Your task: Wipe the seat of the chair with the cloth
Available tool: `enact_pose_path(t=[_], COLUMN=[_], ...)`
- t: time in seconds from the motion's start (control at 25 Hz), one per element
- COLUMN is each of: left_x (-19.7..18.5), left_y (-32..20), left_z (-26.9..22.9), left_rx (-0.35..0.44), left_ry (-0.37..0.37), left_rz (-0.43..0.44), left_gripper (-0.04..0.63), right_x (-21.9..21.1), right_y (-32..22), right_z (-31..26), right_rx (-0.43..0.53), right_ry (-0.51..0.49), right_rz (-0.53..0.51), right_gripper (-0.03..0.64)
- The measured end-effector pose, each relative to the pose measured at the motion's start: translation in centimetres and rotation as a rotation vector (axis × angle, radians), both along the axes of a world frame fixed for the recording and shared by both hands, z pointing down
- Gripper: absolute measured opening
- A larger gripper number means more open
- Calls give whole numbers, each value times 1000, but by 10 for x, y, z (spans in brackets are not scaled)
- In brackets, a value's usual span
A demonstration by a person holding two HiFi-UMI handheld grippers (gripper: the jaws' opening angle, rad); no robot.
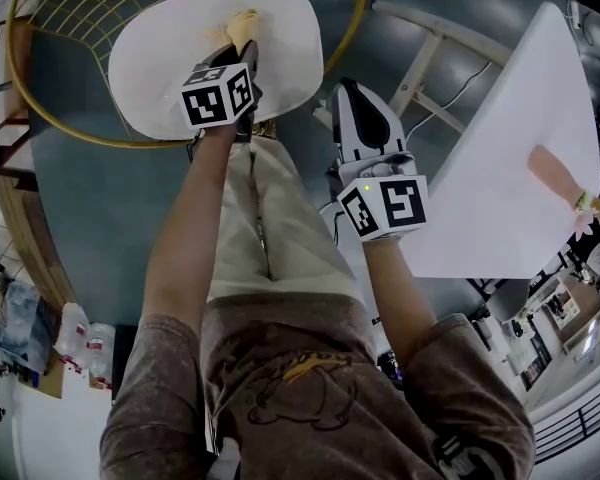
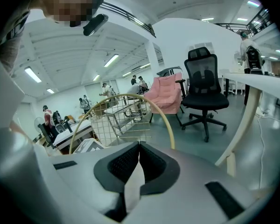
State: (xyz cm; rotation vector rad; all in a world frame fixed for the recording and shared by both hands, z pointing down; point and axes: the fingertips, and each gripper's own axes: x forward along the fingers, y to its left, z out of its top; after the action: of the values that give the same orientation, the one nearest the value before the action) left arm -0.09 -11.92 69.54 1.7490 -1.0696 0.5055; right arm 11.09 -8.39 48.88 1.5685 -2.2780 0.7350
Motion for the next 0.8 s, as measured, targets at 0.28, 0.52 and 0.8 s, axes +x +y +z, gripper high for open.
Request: enact_pose_path(t=[0.28, 0.52, 0.8], left_x=[49, 73, 100], left_y=[3, 5, 7], left_z=[-15, -28, -54], left_rx=[-6, -13, 3], left_ry=[126, 209, 302], left_rz=[69, 102, 132], left_gripper=[57, 57, 57], right_x=[13, 22, 23], right_y=[7, 6, 6], right_z=[-1, -5, -8], right_rx=[-4, -2, -7], right_ry=[5, 2, 4], right_rz=[34, 47, 37], right_gripper=[26, 26, 26])
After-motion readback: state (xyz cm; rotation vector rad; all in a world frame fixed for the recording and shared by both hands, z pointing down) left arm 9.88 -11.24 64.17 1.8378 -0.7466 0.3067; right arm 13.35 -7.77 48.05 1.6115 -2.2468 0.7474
